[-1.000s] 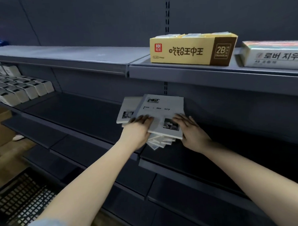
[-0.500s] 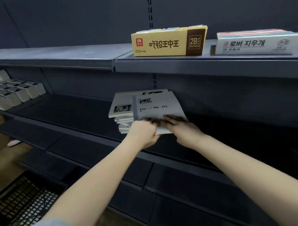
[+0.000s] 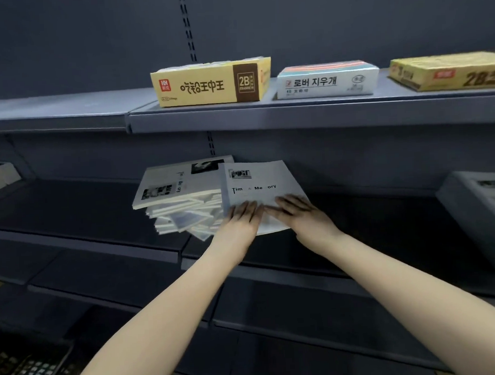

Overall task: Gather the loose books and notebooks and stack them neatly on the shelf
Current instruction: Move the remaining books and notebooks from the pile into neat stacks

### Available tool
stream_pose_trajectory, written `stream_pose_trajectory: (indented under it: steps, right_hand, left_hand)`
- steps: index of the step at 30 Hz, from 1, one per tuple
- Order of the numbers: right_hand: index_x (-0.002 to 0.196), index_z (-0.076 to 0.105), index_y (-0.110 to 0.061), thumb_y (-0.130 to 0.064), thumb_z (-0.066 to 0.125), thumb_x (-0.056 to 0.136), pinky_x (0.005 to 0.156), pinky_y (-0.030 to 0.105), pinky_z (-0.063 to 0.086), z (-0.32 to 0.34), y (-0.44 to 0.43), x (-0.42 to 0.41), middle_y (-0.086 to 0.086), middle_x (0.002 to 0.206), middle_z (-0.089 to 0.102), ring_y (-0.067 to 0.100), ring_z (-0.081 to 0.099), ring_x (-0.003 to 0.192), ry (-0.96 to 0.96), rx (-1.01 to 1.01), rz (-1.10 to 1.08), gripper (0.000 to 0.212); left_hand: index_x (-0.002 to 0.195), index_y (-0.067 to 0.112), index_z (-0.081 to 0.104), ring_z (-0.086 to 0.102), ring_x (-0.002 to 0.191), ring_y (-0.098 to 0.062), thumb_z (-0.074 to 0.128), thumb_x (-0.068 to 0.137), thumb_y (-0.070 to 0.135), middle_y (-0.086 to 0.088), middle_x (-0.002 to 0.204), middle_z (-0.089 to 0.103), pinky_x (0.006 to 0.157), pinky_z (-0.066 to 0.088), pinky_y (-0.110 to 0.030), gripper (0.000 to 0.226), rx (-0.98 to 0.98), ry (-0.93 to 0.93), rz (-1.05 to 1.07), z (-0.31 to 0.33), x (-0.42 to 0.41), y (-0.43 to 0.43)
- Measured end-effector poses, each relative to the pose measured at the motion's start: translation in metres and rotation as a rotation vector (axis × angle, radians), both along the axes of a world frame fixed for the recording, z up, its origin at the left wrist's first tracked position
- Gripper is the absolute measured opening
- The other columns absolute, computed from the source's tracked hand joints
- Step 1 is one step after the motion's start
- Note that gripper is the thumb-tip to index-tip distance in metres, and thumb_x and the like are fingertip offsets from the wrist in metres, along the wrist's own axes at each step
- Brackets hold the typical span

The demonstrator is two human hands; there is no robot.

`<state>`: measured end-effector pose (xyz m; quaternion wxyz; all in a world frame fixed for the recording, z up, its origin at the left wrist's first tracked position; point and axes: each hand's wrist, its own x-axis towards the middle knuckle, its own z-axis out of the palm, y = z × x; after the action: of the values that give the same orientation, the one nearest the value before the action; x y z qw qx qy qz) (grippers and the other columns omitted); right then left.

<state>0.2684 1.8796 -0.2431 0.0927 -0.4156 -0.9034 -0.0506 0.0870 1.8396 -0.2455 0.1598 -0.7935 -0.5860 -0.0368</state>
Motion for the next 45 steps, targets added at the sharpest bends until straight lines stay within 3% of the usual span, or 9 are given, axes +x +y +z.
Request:
stream_pose_trajectory:
  steps: [4,6,9,12,16,23,29,36,45]
  right_hand:
    - [0.147,0.028,-0.025,0.003,0.027,0.086,0.115,0.037,0.017,-0.006,-0.003,0.045,0.01,0.152,0.031,0.031,0.026,0.141,0.015,0.116,-0.083,0.067]
    - [0.128,0.058,-0.016,-0.002,0.022,0.074,0.097,0.047,0.042,-0.008,-0.003,0.07,0.017,0.126,0.06,0.039,0.057,0.115,0.052,0.187,-0.105,0.067]
    - [0.114,0.069,-0.015,-0.004,0.024,0.069,0.082,0.047,0.05,-0.011,-0.007,0.109,0.015,0.109,0.069,0.038,0.066,0.1,-0.016,0.225,-0.198,0.065]
    - [0.118,0.066,-0.013,-0.002,0.031,0.07,0.085,0.052,0.048,-0.009,-0.014,0.144,0.02,0.113,0.066,0.04,0.063,0.103,-0.051,0.206,-0.285,0.06]
    - [0.12,0.065,-0.014,-0.002,0.029,0.075,0.085,0.05,0.05,-0.011,-0.028,0.188,0.02,0.115,0.065,0.038,0.063,0.105,-0.084,0.236,-0.432,0.059]
    - [0.105,0.071,-0.004,-0.005,0.032,0.073,0.076,0.045,0.055,-0.019,-0.061,0.263,0.021,0.103,0.069,0.035,0.069,0.091,-0.155,0.169,-0.685,0.05]
    - [0.11,0.065,0.002,0.008,0.08,0.048,0.081,0.045,0.054,-0.029,-0.098,0.322,0.025,0.106,0.066,0.038,0.066,0.096,-0.118,0.148,-0.831,0.065]
    - [0.149,0.018,-0.007,0.008,0.037,0.088,0.114,0.033,0.017,-0.044,-0.134,0.362,0.015,0.154,0.021,0.027,0.023,0.142,-0.088,-0.002,-0.983,0.065]
    - [0.149,0.016,-0.01,-0.009,0.051,0.086,0.116,0.033,0.011,-0.051,-0.107,0.378,0.011,0.157,0.015,0.027,0.014,0.144,-0.018,-0.044,-1.125,0.072]
  left_hand:
    - [0.148,0.001,0.019,0.02,0.143,-0.032,0.05,0.082,-0.011,-0.019,0.154,0.021,0.117,0.011,-0.041,0.074,-0.01,-0.051,-0.121,-0.002,0.043,0.007]
    - [0.15,0.006,0.013,0.011,0.145,-0.027,0.044,0.088,-0.007,-0.014,0.157,0.013,0.118,0.004,-0.037,0.07,-0.037,-0.06,-0.152,-0.003,0.065,0.016]
    - [0.15,0.008,0.013,0.01,0.145,-0.027,0.048,0.089,-0.003,-0.012,0.157,0.012,0.119,0.006,-0.039,0.071,-0.042,-0.047,-0.225,-0.003,0.103,0.028]
    - [0.146,0.001,0.026,0.027,0.14,-0.033,0.063,0.08,-0.006,-0.019,0.152,0.027,0.116,0.022,-0.043,0.075,0.026,-0.063,-0.324,0.0,0.142,0.034]
    - [0.15,0.007,0.002,0.001,0.146,-0.027,0.042,0.092,-0.005,-0.012,0.158,0.001,0.119,0.001,-0.038,0.072,-0.072,0.012,-0.391,0.0,0.188,0.04]
    - [0.151,0.01,0.001,-0.001,0.146,-0.024,0.039,0.09,-0.007,-0.008,0.159,-0.001,0.118,-0.003,-0.037,0.074,-0.12,-0.007,-0.563,-0.006,0.272,0.039]
    - [0.151,0.01,0.005,0.001,0.146,-0.025,0.043,0.088,-0.007,-0.006,0.159,0.004,0.118,-0.002,-0.042,0.075,-0.187,0.007,-0.688,-0.008,0.341,0.024]
    - [0.147,0.01,0.019,0.009,0.143,-0.034,0.049,0.084,-0.008,-0.008,0.155,0.016,0.116,0.004,-0.047,0.072,-0.276,0.019,-0.723,-0.025,0.408,0.01]
    - [0.147,0.01,0.016,0.007,0.143,-0.037,0.042,0.089,-0.006,-0.009,0.157,0.012,0.115,0.004,-0.051,0.066,-0.301,-0.006,-0.709,-0.031,0.442,0.025]
